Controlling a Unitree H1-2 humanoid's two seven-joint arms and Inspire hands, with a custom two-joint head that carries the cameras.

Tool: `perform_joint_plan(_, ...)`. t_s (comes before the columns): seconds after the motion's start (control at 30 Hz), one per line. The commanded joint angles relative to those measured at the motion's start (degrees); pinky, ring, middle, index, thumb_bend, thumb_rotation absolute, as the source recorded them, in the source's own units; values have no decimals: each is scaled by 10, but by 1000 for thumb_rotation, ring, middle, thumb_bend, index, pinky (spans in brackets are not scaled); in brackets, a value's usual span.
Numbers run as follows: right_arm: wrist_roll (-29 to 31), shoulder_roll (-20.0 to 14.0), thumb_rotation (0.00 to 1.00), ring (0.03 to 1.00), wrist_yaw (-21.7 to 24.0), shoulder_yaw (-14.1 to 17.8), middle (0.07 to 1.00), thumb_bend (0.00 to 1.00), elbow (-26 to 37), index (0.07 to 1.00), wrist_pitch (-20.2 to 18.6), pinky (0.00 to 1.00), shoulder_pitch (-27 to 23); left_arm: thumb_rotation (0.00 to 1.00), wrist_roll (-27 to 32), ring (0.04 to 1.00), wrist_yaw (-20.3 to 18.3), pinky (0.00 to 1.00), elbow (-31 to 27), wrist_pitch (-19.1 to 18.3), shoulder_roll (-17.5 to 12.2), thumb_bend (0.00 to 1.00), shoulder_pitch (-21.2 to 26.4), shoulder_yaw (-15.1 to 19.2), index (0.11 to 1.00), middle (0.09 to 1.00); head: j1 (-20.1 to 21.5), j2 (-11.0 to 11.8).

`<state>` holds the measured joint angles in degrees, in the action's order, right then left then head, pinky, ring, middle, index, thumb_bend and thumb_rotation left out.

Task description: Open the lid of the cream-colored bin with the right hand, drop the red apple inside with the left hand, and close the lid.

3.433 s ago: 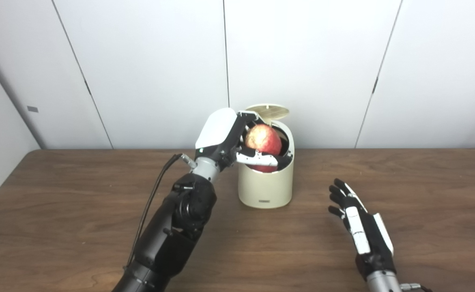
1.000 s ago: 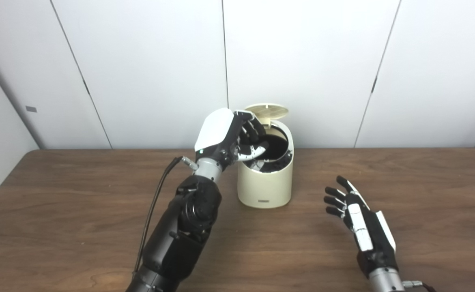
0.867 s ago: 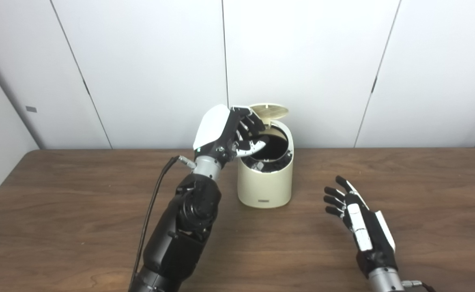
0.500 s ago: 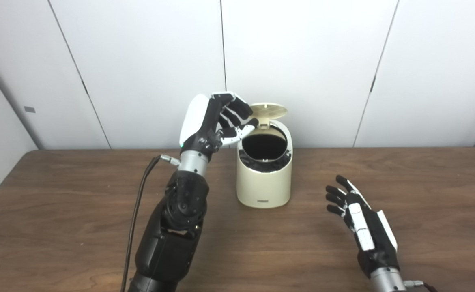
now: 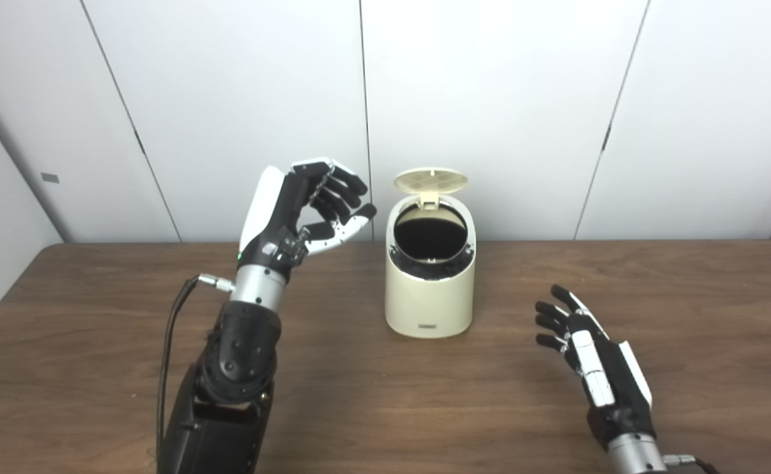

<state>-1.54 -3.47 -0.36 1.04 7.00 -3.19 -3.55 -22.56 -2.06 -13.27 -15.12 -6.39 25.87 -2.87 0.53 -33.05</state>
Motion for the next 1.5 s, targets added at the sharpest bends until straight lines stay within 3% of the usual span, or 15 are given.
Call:
perform_joint_plan(0.0, 1, -7, 946, 839, 3, 3, 827, 564, 4, 893, 40, 784, -25, 0, 8, 472, 13, 404, -26, 3, -1, 521, 6, 14, 502, 477, 2, 0)
perform_joint_plan(0.07, -4, -11, 970, 853, 3, 1, 841, 562, 6, 900, 39, 786, -34, 0, 25, 489, 5, 412, -31, 2, -6, 520, -12, 23, 507, 478, 3, -1)
perform_joint_plan(0.2, -6, -14, 985, 894, 2, 0, 884, 552, 12, 913, 31, 815, -57, 85, 97, 569, -16, 511, -42, -4, -2, 500, -50, 47, 499, 626, 4, -3)
perform_joint_plan(0.23, -8, -17, 981, 902, 3, 0, 892, 557, 10, 915, 32, 828, -65, 238, 127, 609, -21, 560, -41, -1, 2, 522, -59, 57, 612, 661, 5, -5)
perform_joint_plan(0.27, -11, -19, 982, 910, 3, -1, 901, 562, 7, 919, 33, 842, -73, 323, 150, 657, -24, 612, -39, 3, 5, 535, -67, 63, 692, 706, 5, -4)
perform_joint_plan(0.37, -23, -31, 987, 940, 7, -4, 922, 594, 1, 919, 30, 885, -101, 448, 210, 767, -31, 727, -38, 13, 17, 523, -91, 78, 834, 817, 9, -6)
perform_joint_plan(0.43, -43, -39, 994, 944, 6, -9, 925, 612, 0, 915, 24, 890, -118, 494, 223, 808, -29, 780, -43, 18, 24, 514, -108, 79, 877, 854, 8, -7)
perform_joint_plan(0.57, -63, -48, 946, 918, 8, -14, 918, 617, -5, 887, 9, 879, -160, 740, 241, 946, -40, 956, -61, 12, 21, 560, -140, 72, 971, 974, 7, -10)
perform_joint_plan(0.67, -76, -54, 932, 931, 13, -17, 959, 596, 0, 875, -22, 878, -189, 857, 249, 990, -46, 993, -66, 2, 17, 570, -158, 65, 997, 998, 9, -9)
perform_joint_plan(0.77, -87, -65, 945, 980, 25, -25, 996, 568, 6, 883, -51, 889, -219, 890, 255, 997, -38, 995, -54, -5, 24, 540, -174, 67, 1000, 1000, 13, -9)
perform_joint_plan(0.9, -94, -82, 938, 887, 40, -30, 894, 552, -12, 869, -56, 846, -274, 914, 254, 1000, -22, 1000, -27, 8, 36, 519, -190, 72, 1000, 1000, 19, -9)
perform_joint_plan(1.03, -120, -98, 932, 852, 51, -43, 906, 501, -22, 871, -77, 748, -320, 931, 243, 999, -16, 1000, -13, 15, 36, 522, -196, 68, 1000, 1000, 21, -10)
perform_joint_plan(1.27, -140, -105, 917, 892, 70, -64, 919, 555, -53, 855, -109, 783, -374, 931, 242, 1000, -8, 1000, -3, 22, 42, 505, -204, 59, 1000, 1000, 25, -10)
perform_joint_plan(1.33, -159, -112, 910, 891, 77, -78, 915, 560, -62, 846, -114, 750, -388, 926, 242, 1000, -4, 1000, 2, 22, 46, 514, -206, 57, 1000, 1000, 23, -12)
perform_joint_plan(1.47, -216, -130, 987, 872, 90, -119, 888, 550, -72, 844, -116, 758, -414, 924, 238, 997, 5, 995, 17, 29, 52, 520, -205, 55, 1000, 1000, 22, -10)
